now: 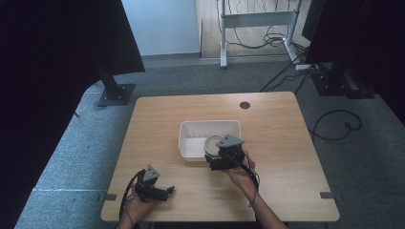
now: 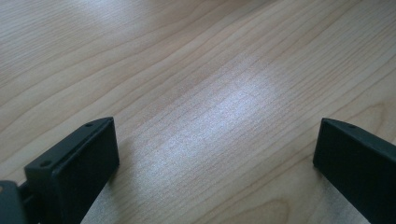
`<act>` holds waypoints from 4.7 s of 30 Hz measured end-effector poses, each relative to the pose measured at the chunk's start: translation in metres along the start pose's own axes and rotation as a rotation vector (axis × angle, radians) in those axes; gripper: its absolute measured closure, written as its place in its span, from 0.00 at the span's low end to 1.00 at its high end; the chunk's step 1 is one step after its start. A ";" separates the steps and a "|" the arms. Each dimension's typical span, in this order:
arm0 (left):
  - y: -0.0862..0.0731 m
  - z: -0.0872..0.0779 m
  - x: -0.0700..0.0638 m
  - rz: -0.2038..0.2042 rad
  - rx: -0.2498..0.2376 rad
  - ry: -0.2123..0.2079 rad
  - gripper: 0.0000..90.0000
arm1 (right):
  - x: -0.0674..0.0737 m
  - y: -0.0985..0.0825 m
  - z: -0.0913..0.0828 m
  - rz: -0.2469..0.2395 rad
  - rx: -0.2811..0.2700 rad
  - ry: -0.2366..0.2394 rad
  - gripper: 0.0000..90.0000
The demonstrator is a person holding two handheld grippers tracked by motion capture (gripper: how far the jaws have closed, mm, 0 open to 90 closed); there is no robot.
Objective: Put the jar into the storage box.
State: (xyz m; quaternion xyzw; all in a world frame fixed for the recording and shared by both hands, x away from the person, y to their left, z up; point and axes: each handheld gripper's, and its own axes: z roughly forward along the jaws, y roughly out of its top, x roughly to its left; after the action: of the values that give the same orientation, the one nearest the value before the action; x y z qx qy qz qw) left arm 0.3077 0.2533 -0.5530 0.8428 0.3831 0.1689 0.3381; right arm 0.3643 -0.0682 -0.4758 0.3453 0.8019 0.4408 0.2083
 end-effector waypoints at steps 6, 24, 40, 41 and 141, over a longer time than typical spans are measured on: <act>0.000 0.000 0.000 -0.001 -0.001 0.000 0.00 | -0.002 0.004 0.012 0.006 -0.001 -0.008 0.10; 0.000 -0.001 0.000 0.006 0.009 -0.001 0.00 | 0.002 0.016 0.046 0.012 0.004 -0.033 0.10; 0.000 -0.001 0.001 0.008 0.011 0.001 0.00 | 0.012 0.021 0.086 0.033 0.030 -0.021 0.10; 0.000 -0.001 0.000 0.008 0.011 0.001 0.00 | 0.013 0.021 0.087 0.034 0.033 -0.020 0.10; 0.000 0.000 0.000 0.002 0.007 -0.001 0.00 | 0.006 -0.001 0.038 -0.044 0.061 0.059 0.05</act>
State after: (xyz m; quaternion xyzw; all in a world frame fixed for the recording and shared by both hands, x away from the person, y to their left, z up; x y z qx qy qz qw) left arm 0.3075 0.2535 -0.5526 0.8445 0.3825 0.1675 0.3352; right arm 0.3840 -0.0425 -0.4967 0.3207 0.8281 0.4216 0.1835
